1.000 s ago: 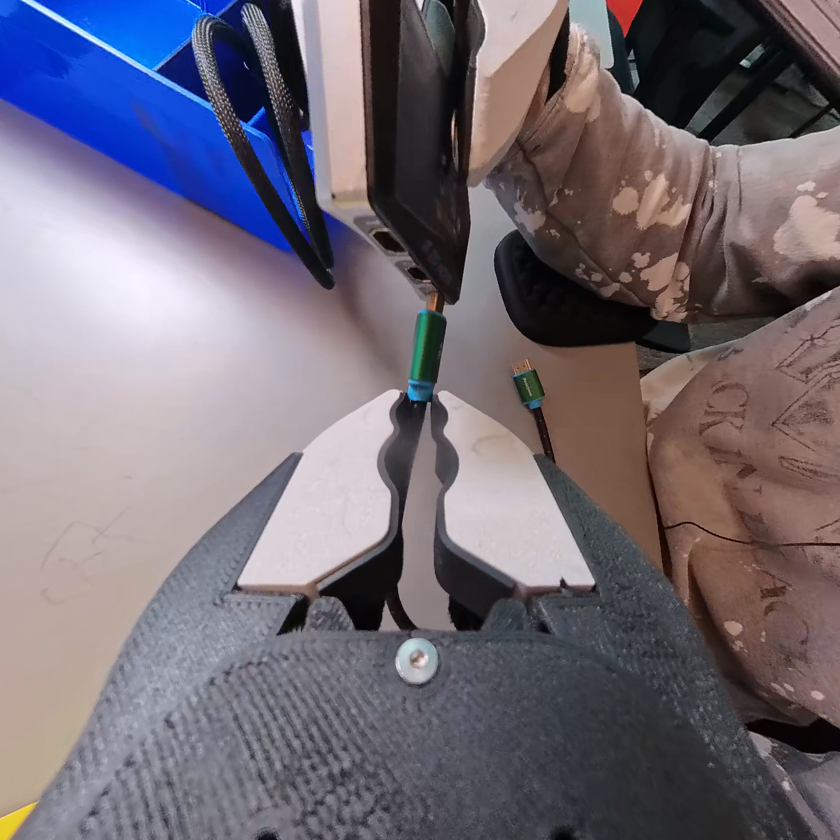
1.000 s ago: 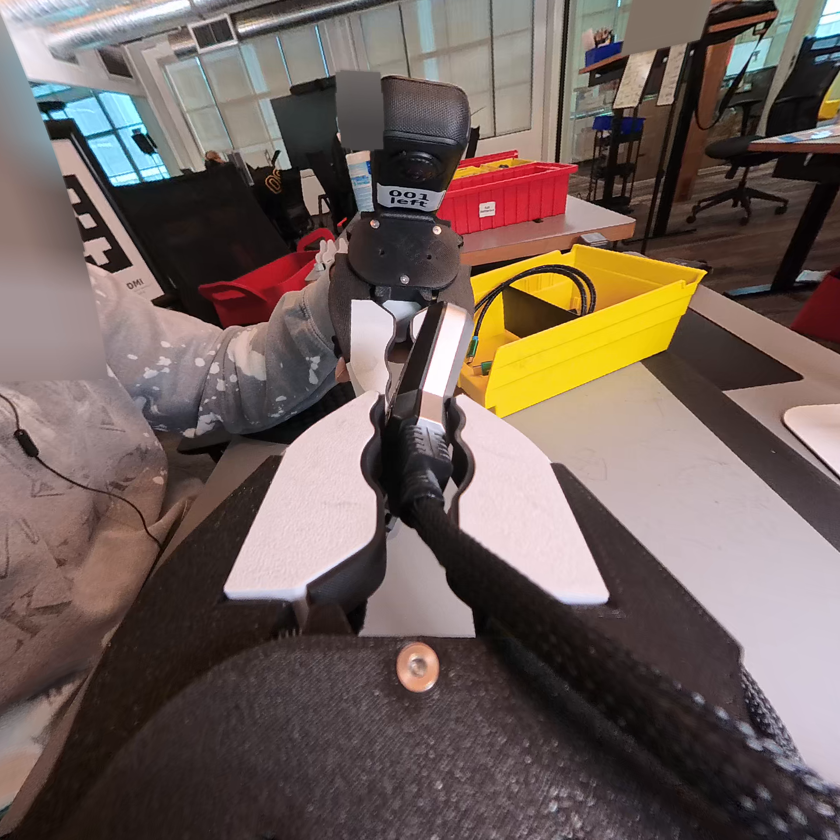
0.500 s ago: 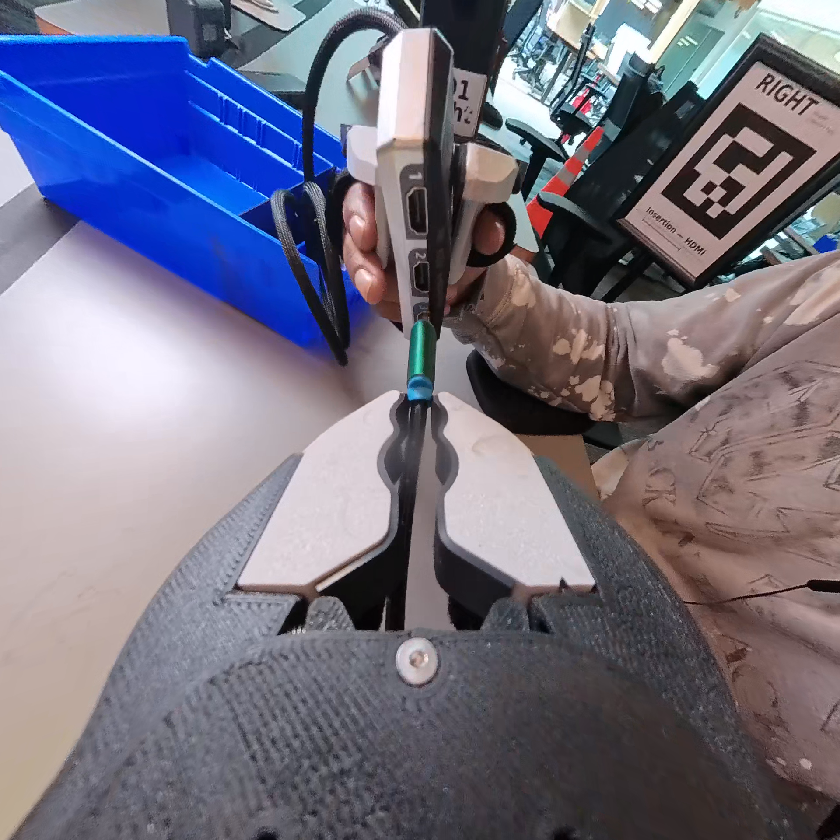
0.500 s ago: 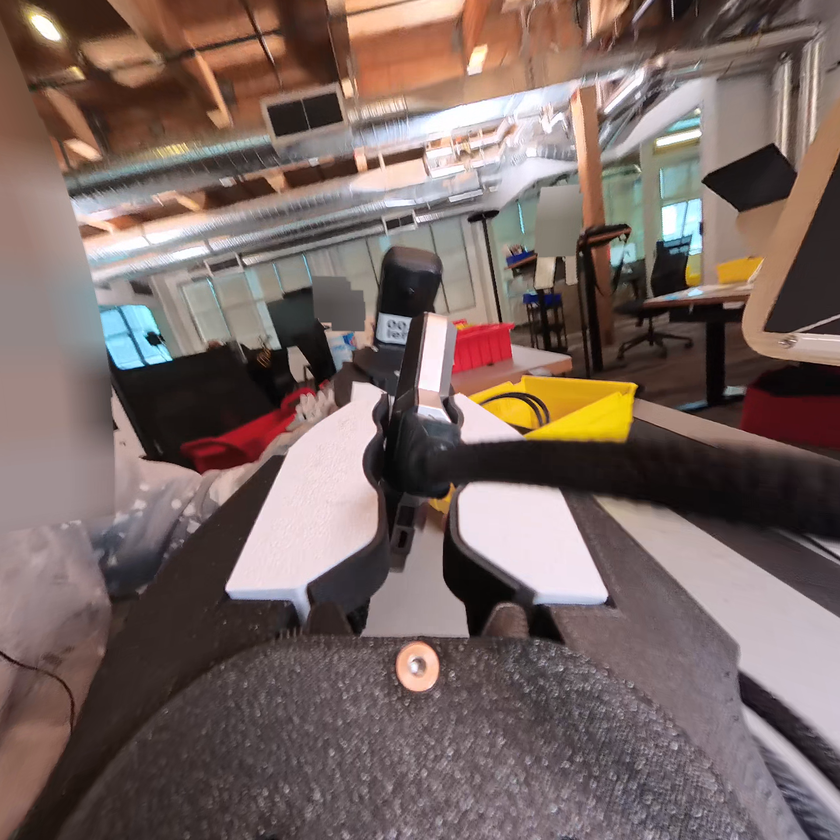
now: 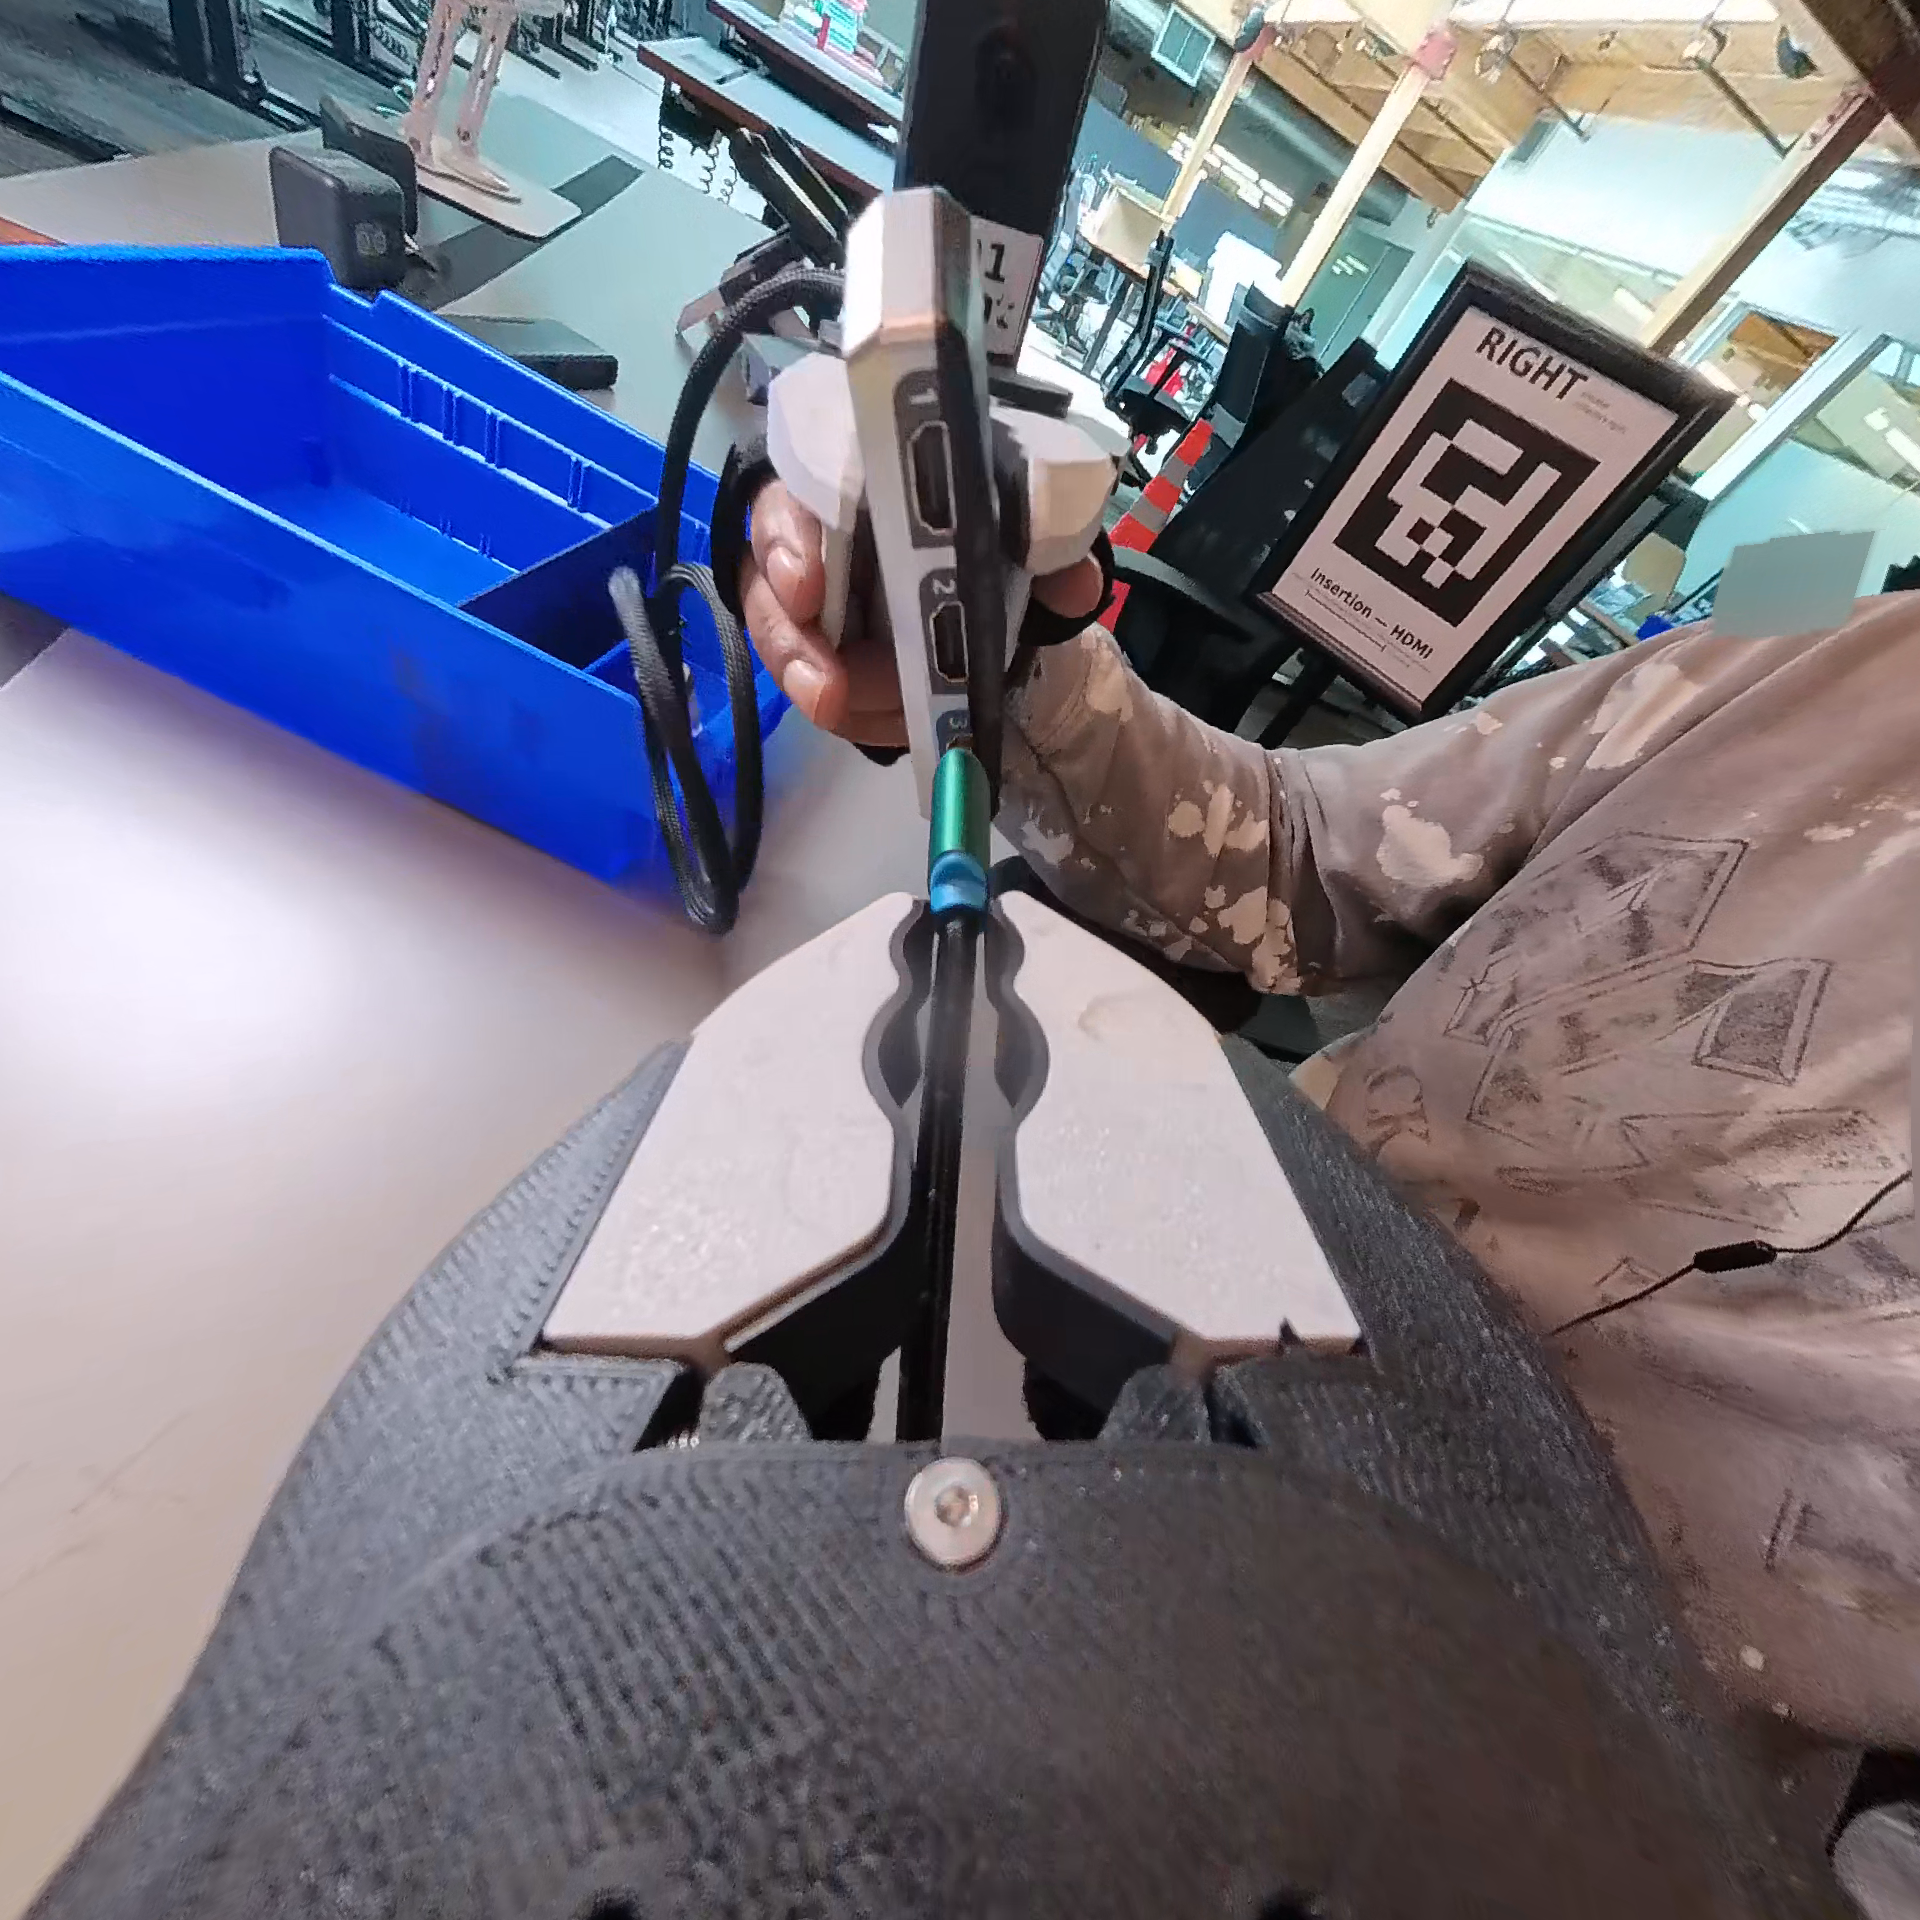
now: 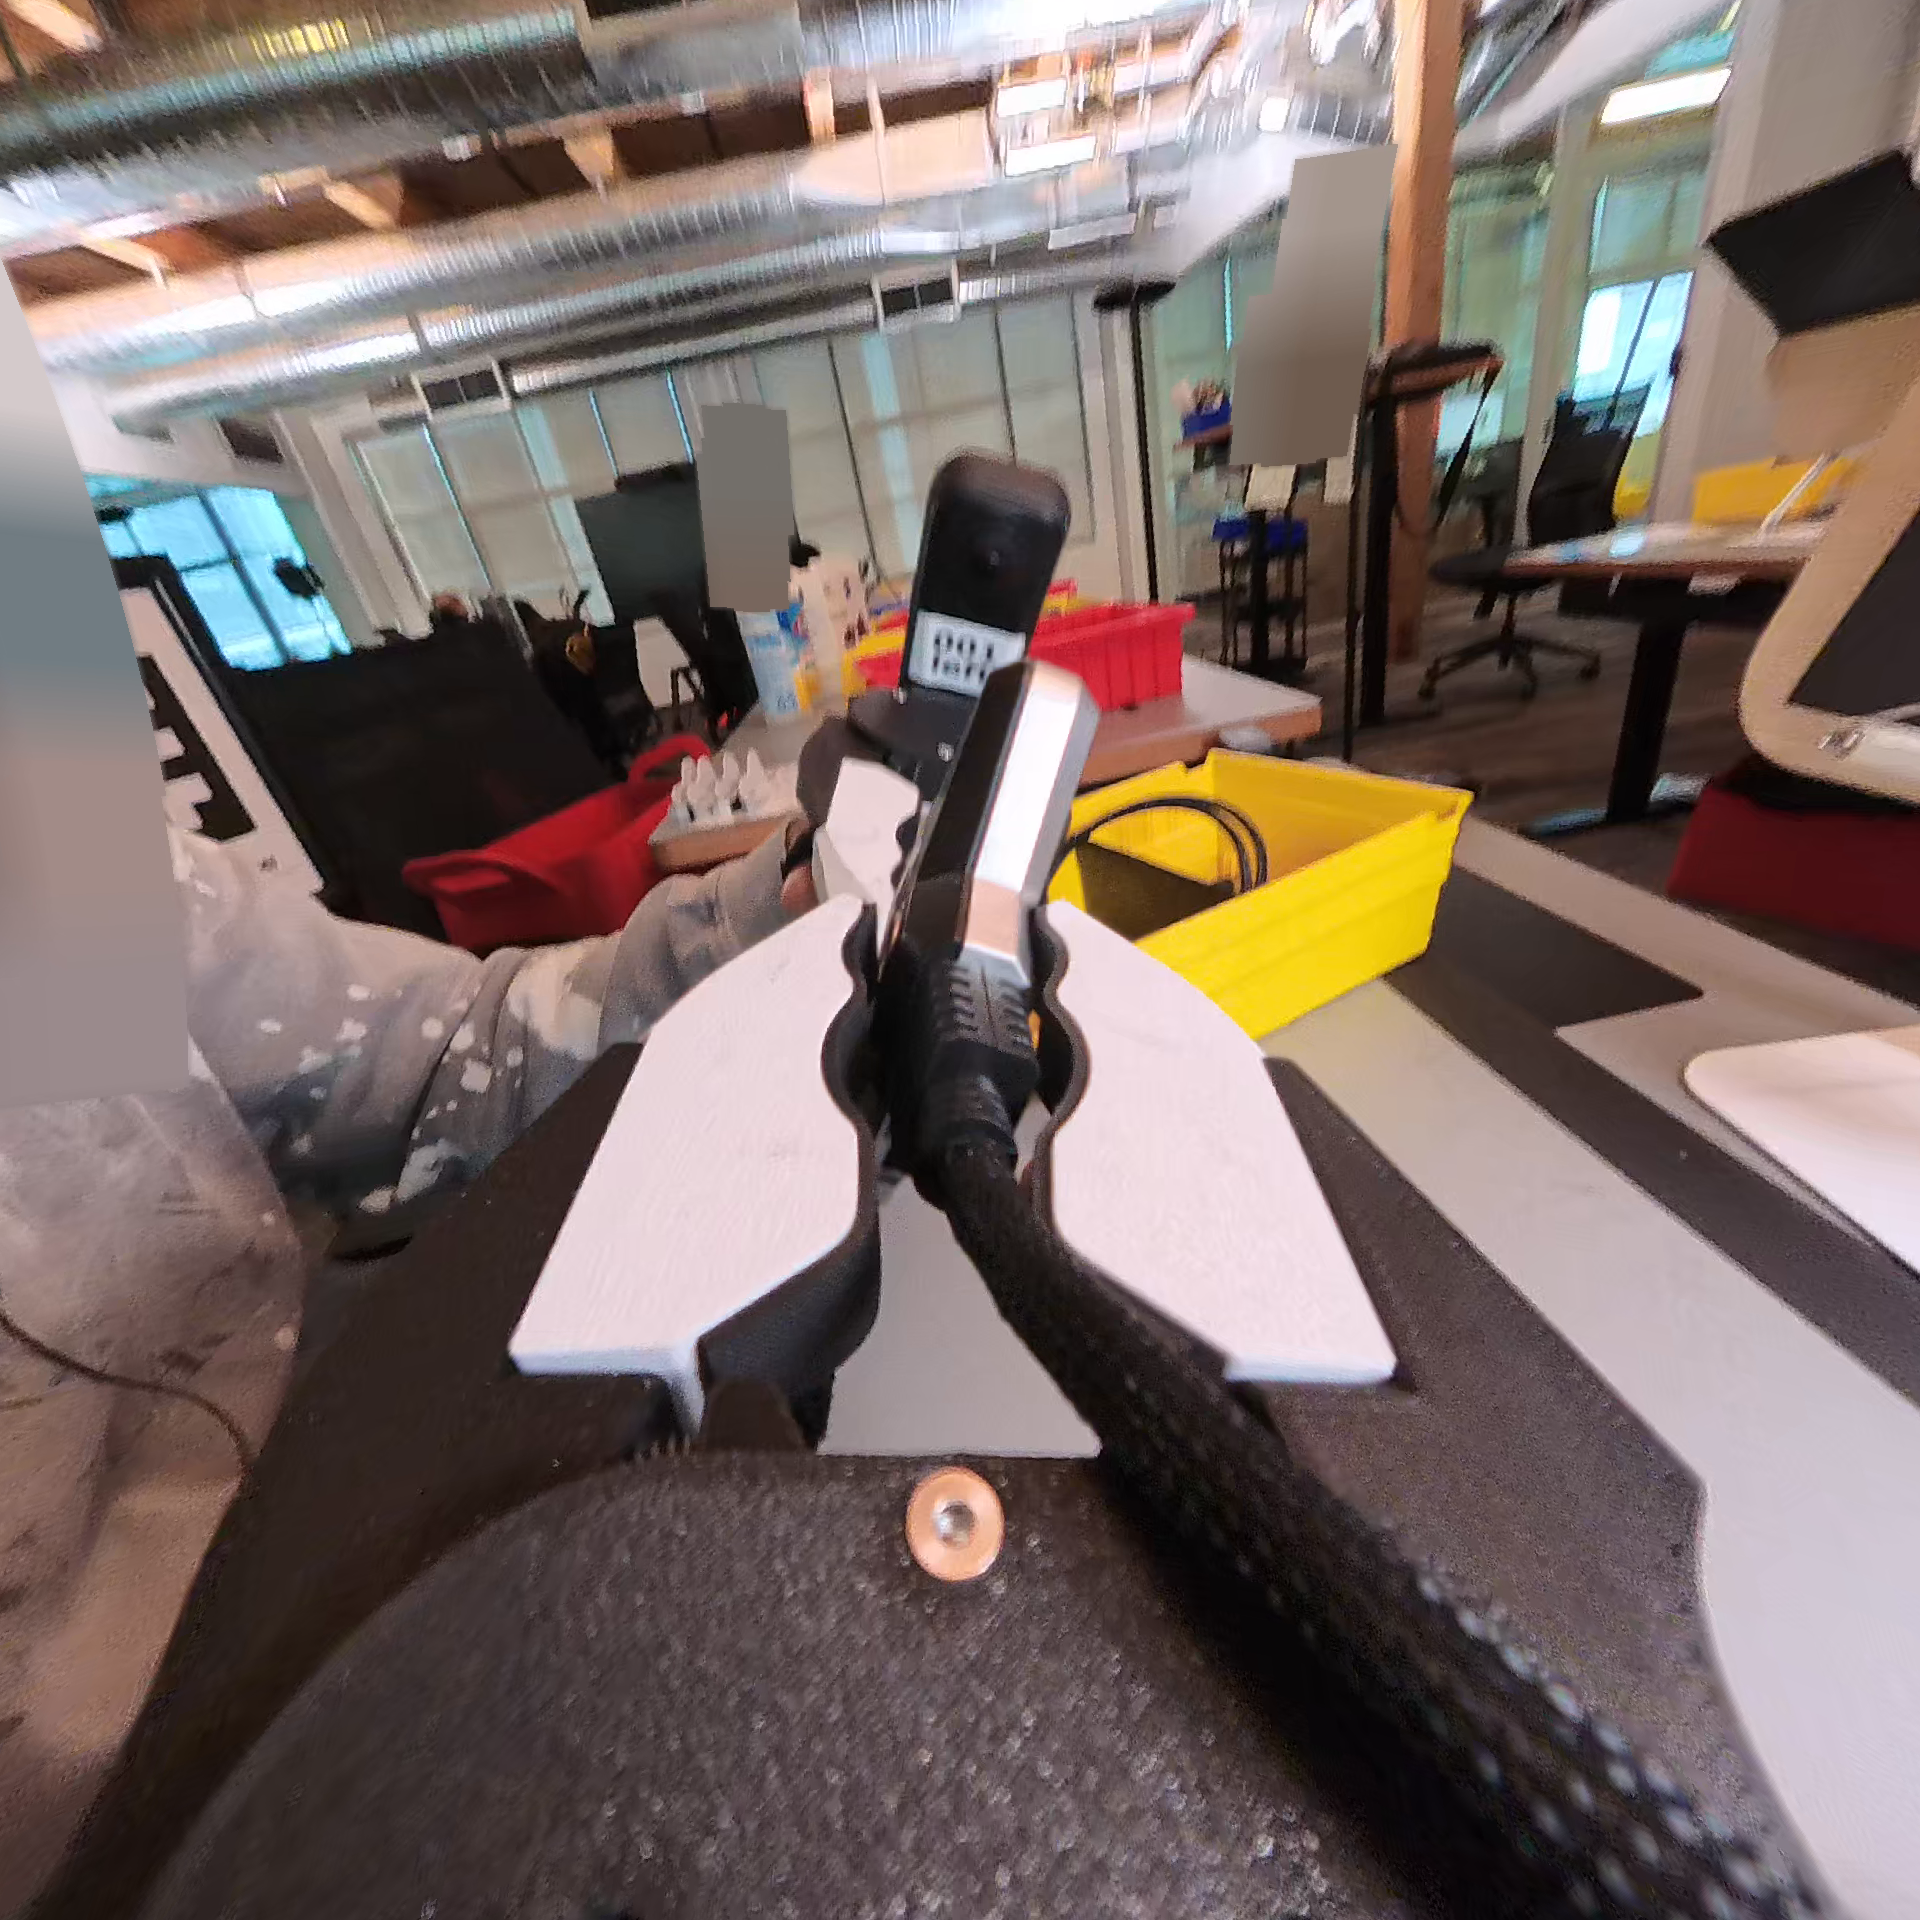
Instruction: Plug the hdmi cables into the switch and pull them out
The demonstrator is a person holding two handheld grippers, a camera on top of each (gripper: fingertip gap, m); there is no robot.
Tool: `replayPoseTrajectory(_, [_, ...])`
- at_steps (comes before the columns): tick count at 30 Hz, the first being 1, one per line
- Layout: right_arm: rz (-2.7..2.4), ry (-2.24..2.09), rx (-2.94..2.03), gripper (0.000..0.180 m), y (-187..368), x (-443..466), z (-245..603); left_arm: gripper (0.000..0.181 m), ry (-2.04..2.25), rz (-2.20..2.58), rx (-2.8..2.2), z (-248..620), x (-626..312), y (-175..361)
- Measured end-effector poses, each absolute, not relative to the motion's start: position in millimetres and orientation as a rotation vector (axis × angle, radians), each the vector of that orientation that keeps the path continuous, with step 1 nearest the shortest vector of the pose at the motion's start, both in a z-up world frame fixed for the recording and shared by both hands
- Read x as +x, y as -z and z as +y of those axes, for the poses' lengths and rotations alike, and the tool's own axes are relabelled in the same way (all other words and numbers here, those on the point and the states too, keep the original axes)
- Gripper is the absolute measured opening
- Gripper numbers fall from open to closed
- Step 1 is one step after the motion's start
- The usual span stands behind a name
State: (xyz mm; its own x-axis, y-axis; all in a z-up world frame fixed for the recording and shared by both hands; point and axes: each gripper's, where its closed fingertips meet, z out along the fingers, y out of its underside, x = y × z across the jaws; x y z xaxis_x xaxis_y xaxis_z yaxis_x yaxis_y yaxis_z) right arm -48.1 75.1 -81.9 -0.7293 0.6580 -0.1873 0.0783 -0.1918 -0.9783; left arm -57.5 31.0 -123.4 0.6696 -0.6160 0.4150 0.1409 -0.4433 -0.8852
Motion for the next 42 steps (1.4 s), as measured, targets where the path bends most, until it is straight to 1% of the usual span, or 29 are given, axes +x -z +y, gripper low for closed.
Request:
replayPoseTrajectory(5, [-1.869,-1.948,-0.899,0.026,100.7,-44.1,60.2,0.010,0.878,0.392,-1.849,28.4,-57.2,122.0])
replayPoseTrajectory(11, [-1.885,-1.939,-0.908,0.024,104.6,-46.9,55.0,0.010,0.840,0.385,-1.884,29.7,-55.7,124.3])
replayPoseTrajectory(16, [-1.928,-1.929,-0.915,0.023,110.6,-45.7,53.9,0.010,0.824,0.403,-1.956,31.8,-49.7,136.4])
replayPoseTrajectory(21, [-1.915,-1.909,-0.902,0.023,108.2,-46.3,55.9,0.010,0.836,0.404,-1.909,34.3,-50.6,131.9])
replayPoseTrajectory(25, [-1.896,-1.863,-0.909,0.023,110.6,-52.1,57.4,0.011,0.731,0.420,-1.936,35.6,-57.3,136.7])
replayPoseTrajectory(29, [-1.796,-1.915,-0.925,0.028,97.3,-53.9,65.4,0.012,0.719,0.404,-1.919,37.7,-59.3,134.5])
replayPoseTrajectory(33, [-1.817,-1.870,-0.882,0.026,93.8,-47.6,65.4,0.011,0.700,0.420,-1.913,40.4,-54.3,135.4])
replayPoseTrajectory(38, [-1.852,-1.809,-0.835,0.026,86.1,-38.3,65.0,0.025,0.601,0.357,-1.856,34.8,-67.8,111.2])
replayPoseTrajectory(42, [-1.839,-1.794,-0.831,0.026,81.5,-33.7,72.7,0.027,0.376,0.247,-1.873,18.6,-108.3,96.2])
